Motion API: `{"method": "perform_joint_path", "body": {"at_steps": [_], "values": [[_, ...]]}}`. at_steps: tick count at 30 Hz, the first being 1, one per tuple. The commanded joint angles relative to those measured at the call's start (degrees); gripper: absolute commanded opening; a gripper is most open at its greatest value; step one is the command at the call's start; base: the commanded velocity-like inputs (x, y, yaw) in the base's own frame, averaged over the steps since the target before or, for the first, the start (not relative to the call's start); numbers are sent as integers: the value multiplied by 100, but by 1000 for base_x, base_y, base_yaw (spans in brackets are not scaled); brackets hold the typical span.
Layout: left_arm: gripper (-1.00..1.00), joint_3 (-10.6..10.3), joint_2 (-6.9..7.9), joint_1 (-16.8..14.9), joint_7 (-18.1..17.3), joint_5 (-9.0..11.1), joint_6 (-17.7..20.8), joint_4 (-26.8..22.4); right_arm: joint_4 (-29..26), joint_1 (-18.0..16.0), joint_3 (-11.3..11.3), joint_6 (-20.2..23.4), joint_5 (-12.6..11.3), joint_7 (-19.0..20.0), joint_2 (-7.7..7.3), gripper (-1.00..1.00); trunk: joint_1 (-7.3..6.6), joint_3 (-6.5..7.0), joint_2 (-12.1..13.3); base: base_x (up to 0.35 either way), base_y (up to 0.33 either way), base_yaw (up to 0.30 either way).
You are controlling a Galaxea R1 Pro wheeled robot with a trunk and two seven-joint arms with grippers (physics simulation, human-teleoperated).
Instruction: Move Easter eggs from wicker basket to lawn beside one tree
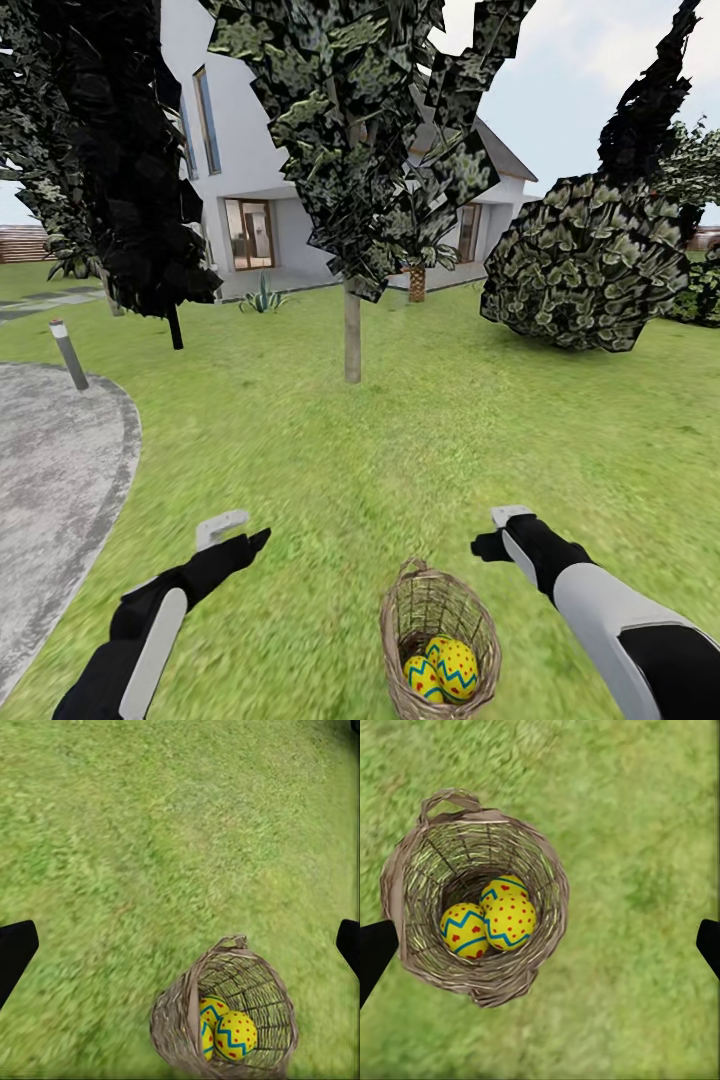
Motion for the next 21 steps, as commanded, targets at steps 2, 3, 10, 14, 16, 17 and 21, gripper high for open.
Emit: {"method": "perform_joint_path", "body": {"at_steps": [2, 3, 10, 14, 16, 17, 21], "values": [[100, 39, 3, -4, -5, 51, 84, -21, -11, -4, 43, 34, -19, 4, -20, 100, 48, -50, -95, 0, 0, 0], [100, 91, 5, -5, 1, 60, 106, -26, -12, -4, 45, 33, -21, 4, -34, 100, 70, -68, -135, 0, 0, 0], [100, 237, 7, -5, 161, -2, 142, -38, -11, -4, 45, 25, -25, 10, -45, 100, 224, -193, -416, 0, 0, 0], [100, 312, 11, -5, 218, -20, 142, -34, -10, -4, 60, 17, -25, 2, -26, 100, 312, -265, -576, 0, -14, 0], [100, 326, 8, -5, 273, -22, 143, -36, -6, -4, 66, 1, -19, -3, -23, 100, 356, -301, -657, 0, -226, 0], [100, 328, 11, -5, 298, -22, 143, -38, -5, -4, 68, -4, -20, -4, -22, 100, 378, -319, -697, 0, -270, 0], [100, 336, 13, -3, 349, -22, 137, -38, -3, -4, 83, -21, -20, 8, -20, 100, 465, -391, -857, 0, -306, 0]]}}
